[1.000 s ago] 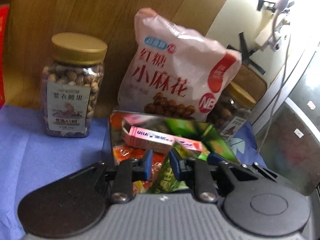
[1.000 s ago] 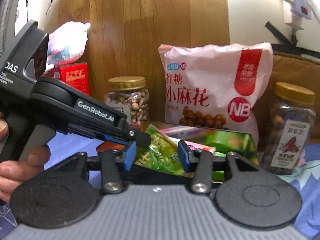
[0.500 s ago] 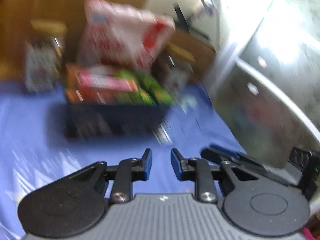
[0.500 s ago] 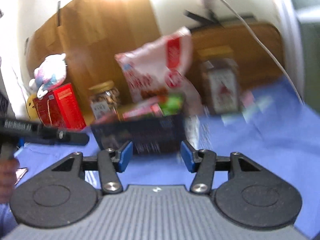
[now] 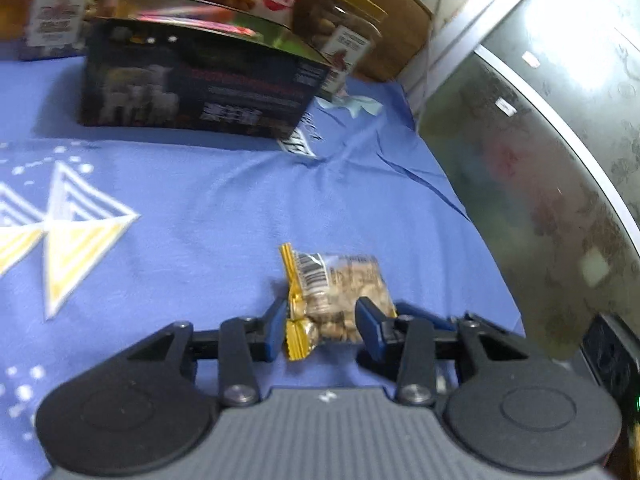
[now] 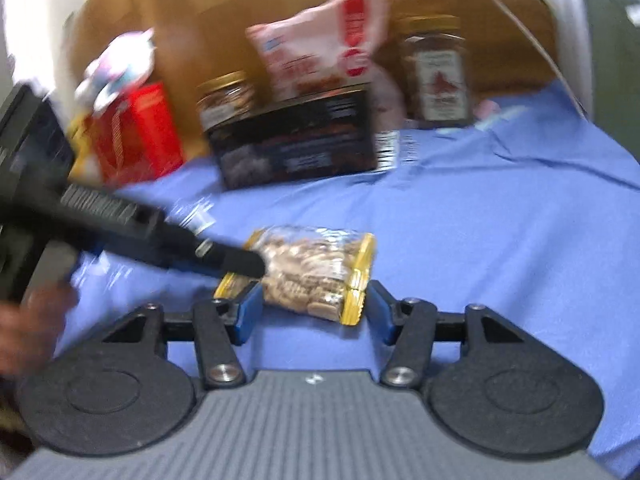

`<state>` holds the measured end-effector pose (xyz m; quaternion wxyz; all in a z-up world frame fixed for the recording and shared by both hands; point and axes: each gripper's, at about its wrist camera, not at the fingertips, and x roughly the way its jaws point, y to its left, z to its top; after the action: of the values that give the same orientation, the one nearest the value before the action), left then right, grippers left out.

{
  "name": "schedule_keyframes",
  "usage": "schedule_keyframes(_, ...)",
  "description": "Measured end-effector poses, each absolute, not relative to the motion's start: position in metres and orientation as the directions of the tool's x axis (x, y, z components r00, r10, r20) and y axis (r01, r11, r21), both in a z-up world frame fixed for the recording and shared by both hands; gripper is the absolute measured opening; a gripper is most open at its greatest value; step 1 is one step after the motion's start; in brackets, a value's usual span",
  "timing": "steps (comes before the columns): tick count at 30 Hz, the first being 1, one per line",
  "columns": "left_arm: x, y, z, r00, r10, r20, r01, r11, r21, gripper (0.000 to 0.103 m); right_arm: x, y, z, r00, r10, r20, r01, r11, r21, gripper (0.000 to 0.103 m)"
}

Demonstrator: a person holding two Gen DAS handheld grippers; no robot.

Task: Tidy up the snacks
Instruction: 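Grasp the clear nut bag with yellow ends with the left tool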

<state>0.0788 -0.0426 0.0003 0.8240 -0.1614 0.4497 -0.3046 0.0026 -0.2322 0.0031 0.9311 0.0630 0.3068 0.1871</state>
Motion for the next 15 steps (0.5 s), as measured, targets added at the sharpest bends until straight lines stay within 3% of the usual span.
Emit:
schedule_keyframes(2,0.071,-0.031,0.001,0.417,-0.646,-0.64,0.35,0.764,-0.543,0.041,-0.006,-0.218,0.003,0.725,0.413,-0.552,-0.367,0.909,0.198,0.064)
schedule_keyframes(10,0.03,0.033,-0.003,0.46,-0.64,-0.616,0.286,0.763,-0.579,0.041,-0.022,-0.176,0.005,0.633,0.528,-0.566,-0.56,0.817,0.136,0.065)
schedule_keyframes(15,0.017,0.062,-0.001,0.496,-0.631,-0.596,0.253,0.762,-0.597,0.044,-0.026,-0.164,0.007,0.661,0.503,-0.557,-0.584,0.811,0.04,0.064)
